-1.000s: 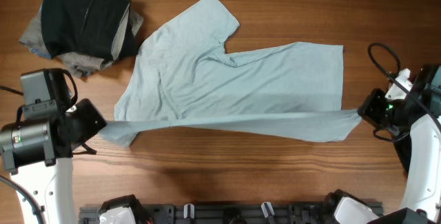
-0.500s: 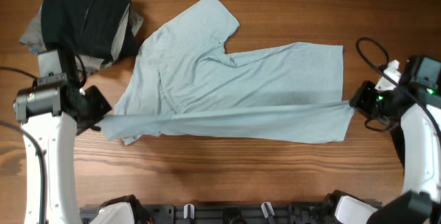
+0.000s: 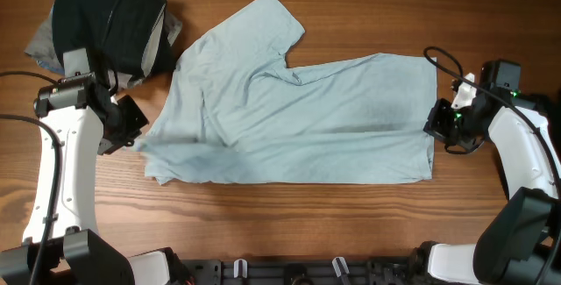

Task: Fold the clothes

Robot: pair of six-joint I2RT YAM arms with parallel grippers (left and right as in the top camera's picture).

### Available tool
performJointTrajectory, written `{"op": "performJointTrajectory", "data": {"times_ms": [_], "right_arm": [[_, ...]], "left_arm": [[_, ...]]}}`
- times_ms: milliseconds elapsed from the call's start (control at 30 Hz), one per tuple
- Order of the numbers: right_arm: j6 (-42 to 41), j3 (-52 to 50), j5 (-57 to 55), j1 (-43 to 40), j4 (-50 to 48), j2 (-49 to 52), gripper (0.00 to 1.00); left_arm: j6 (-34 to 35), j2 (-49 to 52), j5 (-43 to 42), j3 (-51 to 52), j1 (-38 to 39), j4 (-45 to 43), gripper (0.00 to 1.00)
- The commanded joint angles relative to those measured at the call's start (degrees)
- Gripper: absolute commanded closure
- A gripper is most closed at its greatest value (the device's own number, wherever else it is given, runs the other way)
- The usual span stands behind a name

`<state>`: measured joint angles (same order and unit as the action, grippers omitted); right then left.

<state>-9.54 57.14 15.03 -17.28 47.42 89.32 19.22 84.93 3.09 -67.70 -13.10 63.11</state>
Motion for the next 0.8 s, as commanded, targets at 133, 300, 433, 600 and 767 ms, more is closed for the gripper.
{"op": "performJointTrajectory", "data": {"times_ms": [133,300,433,600,767], "right_arm": [[-5.8,-0.4,-6.2,0.0,-5.2,0.7,0.95],[-5.6,-0.4,-6.2,0.0,-5.1,0.7,0.41],[-5.7,-0.3,-6.3,-0.1,-5.2,0.7,0.38],[-4.0,0.0,-1.8,-0.1,-4.9,0.7,0.37],[-4.1,0.0,1.8,-0.1,-4.4,0.7,0.36]], "left_arm": [[0.5,0.3,-0.5,0.3,-0.1,-0.9,0.90],[0.5,0.3,-0.9,0.3,-0.1,-1.8,0.67],[-2.3,0.3,-4.2,0.3,-0.1,-0.4,0.48],[-8.1,0.3,-13.0,1.8,0.3,0.4,0.46],[-11.6,0.4,-18.5,7.8,4.6,-5.2,0.48]]}}
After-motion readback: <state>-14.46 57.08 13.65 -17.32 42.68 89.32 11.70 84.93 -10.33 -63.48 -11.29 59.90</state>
